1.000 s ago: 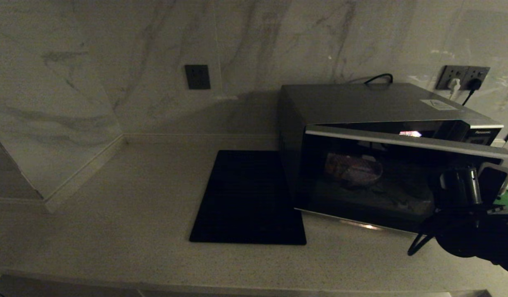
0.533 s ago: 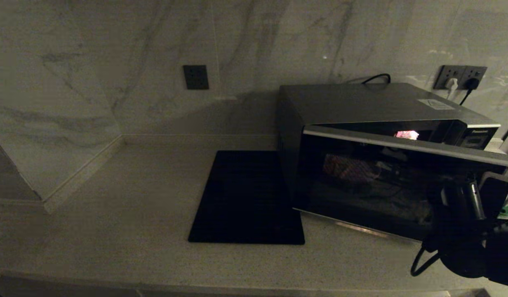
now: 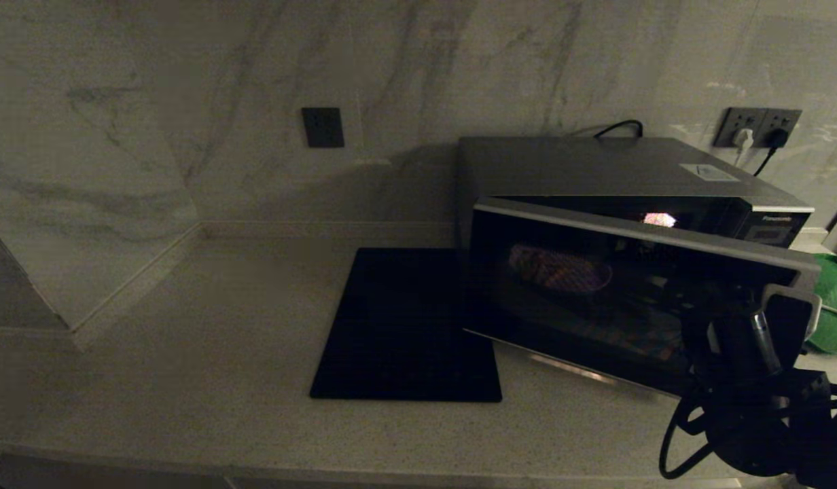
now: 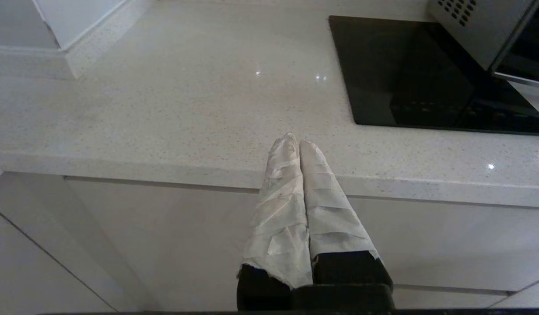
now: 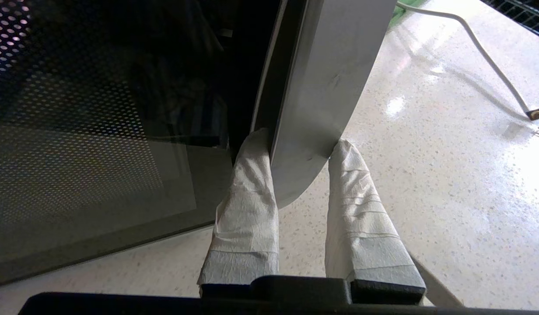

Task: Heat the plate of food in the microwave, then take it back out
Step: Open the microwave oven

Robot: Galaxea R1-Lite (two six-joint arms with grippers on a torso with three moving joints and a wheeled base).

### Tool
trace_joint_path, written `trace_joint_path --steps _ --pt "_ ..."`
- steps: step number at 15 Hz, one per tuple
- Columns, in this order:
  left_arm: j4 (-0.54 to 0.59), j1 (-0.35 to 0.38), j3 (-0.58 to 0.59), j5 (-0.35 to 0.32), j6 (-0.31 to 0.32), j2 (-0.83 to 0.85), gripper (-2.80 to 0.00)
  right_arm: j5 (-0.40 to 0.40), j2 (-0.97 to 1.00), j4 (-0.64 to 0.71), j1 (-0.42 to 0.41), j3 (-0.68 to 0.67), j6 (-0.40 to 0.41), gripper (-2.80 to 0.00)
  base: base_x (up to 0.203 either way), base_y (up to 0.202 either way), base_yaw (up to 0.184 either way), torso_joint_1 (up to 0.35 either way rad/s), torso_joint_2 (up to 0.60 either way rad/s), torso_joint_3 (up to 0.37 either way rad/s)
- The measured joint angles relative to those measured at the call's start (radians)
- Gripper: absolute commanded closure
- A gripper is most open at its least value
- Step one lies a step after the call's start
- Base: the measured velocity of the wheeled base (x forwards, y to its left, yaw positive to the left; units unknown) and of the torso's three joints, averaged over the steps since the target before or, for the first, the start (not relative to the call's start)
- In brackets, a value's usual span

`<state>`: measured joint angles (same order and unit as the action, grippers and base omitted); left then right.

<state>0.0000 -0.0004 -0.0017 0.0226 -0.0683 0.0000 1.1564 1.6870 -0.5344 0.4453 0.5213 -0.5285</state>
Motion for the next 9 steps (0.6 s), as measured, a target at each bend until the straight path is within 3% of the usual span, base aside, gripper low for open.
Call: trace_joint_path --steps 9 --pt "0.000 0.000 0.000 0.000 0.000 0.000 0.00 -0.003 -0.014 -0.002 -0.001 -0.015 -0.006 0.00 0.000 0.000 0.000 0.000 0.00 0.000"
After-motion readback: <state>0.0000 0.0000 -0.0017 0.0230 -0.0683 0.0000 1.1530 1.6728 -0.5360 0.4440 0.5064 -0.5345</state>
